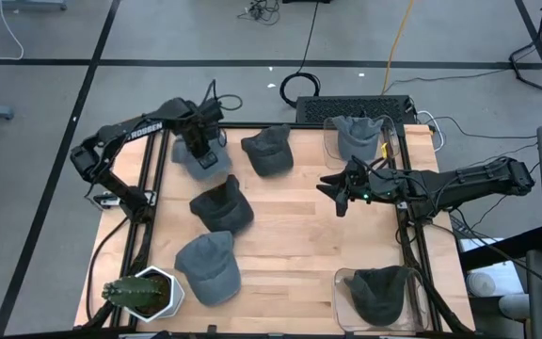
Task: Pick & Place hat
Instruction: Put the top gray cap into the top transparent bin
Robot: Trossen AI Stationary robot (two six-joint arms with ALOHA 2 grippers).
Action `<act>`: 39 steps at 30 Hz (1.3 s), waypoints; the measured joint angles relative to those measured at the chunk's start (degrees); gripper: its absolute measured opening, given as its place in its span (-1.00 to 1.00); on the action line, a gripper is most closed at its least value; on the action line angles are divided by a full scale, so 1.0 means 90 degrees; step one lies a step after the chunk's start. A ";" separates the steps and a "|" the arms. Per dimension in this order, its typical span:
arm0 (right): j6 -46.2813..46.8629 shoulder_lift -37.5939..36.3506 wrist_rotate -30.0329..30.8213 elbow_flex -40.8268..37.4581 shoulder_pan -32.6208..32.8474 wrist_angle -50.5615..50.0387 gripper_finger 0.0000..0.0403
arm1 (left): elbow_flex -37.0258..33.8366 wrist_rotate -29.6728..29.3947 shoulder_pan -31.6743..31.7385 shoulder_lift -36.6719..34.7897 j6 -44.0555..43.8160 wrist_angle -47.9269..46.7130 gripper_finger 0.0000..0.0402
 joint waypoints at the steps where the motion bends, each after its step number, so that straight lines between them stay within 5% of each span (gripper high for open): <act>1: -0.0053 -0.0035 0.0001 0.0000 -0.0025 -0.0001 -0.29 | 0.0254 -0.0064 -0.0101 0.0000 -0.0017 -0.0140 -0.97; 10: -0.1441 -0.0541 0.0013 0.0336 -0.0407 0.0098 -0.29 | 0.1863 -0.0255 -0.1853 -0.0001 -0.0159 -0.0193 -0.99; 17: -0.1890 -0.0719 -0.0003 0.0937 -0.0735 -0.0945 -0.29 | 0.1942 -0.0080 -0.3298 0.0127 -0.1550 0.1778 -0.99; 23: -0.1610 -0.0813 -0.0090 0.0969 -0.0776 -0.1210 -0.29 | 0.1921 -0.0074 -0.4071 0.1043 -0.2140 0.2641 -0.97; 30: -0.1179 -0.0810 -0.0678 0.0969 -0.0774 -0.1647 -0.29 | 0.1906 0.0450 -0.4521 0.1950 -0.2536 0.2575 -0.61; 39: -0.0991 -0.0385 -0.1436 0.0971 -0.0764 -0.1971 -0.29 | 0.1919 0.0255 -0.4281 0.1451 -0.2413 0.2298 -0.10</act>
